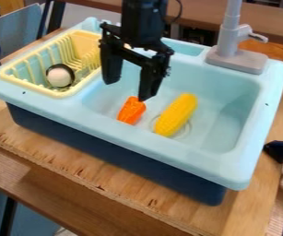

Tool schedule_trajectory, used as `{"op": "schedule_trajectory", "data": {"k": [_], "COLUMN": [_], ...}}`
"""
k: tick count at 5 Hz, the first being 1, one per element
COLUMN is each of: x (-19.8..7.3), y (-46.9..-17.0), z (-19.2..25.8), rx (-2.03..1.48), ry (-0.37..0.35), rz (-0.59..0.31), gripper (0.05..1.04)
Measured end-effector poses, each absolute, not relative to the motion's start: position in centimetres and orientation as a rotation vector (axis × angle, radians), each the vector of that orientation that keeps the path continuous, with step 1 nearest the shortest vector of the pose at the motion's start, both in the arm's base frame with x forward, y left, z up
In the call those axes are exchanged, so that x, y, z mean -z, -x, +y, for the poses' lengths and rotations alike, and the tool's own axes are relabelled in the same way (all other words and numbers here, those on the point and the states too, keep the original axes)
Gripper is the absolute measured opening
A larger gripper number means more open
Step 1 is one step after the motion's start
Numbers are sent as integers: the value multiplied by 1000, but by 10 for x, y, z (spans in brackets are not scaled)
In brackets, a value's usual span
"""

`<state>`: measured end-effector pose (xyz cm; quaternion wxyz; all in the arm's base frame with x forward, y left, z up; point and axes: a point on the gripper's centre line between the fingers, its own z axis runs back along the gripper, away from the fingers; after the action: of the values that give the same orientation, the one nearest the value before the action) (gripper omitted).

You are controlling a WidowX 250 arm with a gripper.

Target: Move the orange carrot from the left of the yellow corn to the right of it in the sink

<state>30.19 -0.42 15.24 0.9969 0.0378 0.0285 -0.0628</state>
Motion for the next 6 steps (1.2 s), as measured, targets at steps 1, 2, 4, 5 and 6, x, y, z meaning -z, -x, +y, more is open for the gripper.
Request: {"op": "schedule_trajectory", "data": {"k": [1,2,4,5,6], "x": [-134,-124,-89,-82,-72], "y": [-301,-308,-330,-338,-345], "z": [5,2,8,13,14], "rx": [90,96,103,97,96], "ry": [-27,-1,57,64,64], "rz": [24,2,48,62,94], "gripper": [999,999,999,999,972]}}
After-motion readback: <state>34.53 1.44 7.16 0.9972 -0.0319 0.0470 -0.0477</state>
